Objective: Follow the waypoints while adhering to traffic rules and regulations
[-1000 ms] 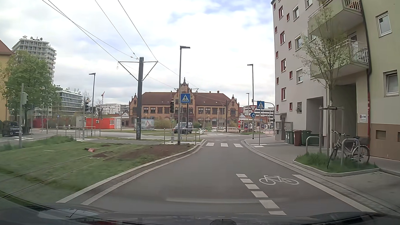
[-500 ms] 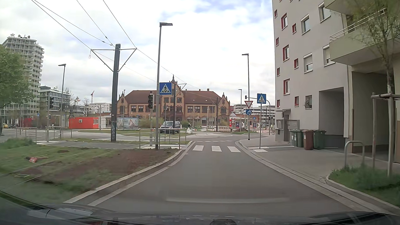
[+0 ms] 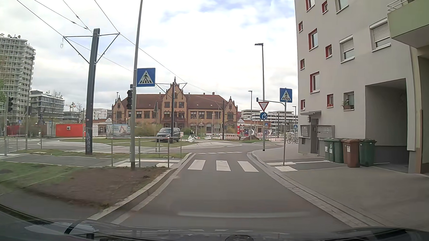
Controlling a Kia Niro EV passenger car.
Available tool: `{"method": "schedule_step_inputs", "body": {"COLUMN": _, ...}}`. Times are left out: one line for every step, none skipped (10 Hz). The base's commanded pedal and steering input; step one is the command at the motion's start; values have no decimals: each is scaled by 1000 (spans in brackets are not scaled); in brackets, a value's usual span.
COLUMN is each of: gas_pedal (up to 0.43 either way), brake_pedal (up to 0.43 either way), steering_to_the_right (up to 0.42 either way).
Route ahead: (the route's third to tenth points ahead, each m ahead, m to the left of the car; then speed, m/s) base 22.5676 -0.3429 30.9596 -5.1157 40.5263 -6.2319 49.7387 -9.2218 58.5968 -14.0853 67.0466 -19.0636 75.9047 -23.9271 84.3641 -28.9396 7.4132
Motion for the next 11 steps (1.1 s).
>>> {"method": "schedule_step_inputs", "body": {"gas_pedal": 0, "brake_pedal": 207, "steering_to_the_right": 28}}
{"method": "schedule_step_inputs", "body": {"gas_pedal": 0, "brake_pedal": 213, "steering_to_the_right": 20}}
{"method": "schedule_step_inputs", "body": {"gas_pedal": 0, "brake_pedal": 207, "steering_to_the_right": 14}}
{"method": "schedule_step_inputs", "body": {"gas_pedal": 0, "brake_pedal": 213, "steering_to_the_right": 10}}
{"method": "schedule_step_inputs", "body": {"gas_pedal": 0, "brake_pedal": 220, "steering_to_the_right": 3}}
{"method": "schedule_step_inputs", "body": {"gas_pedal": 0, "brake_pedal": 220, "steering_to_the_right": 0}}
{"method": "schedule_step_inputs", "body": {"gas_pedal": 0, "brake_pedal": 220, "steering_to_the_right": -2}}
{"method": "schedule_step_inputs", "body": {"gas_pedal": 0, "brake_pedal": 220, "steering_to_the_right": -6}}
{"method": "schedule_step_inputs", "body": {"gas_pedal": 0, "brake_pedal": 213, "steering_to_the_right": -12}}
{"method": "schedule_step_inputs", "body": {"gas_pedal": 0, "brake_pedal": 201, "steering_to_the_right": -15}}
{"method": "schedule_step_inputs", "body": {"gas_pedal": 0, "brake_pedal": 189, "steering_to_the_right": -16}}
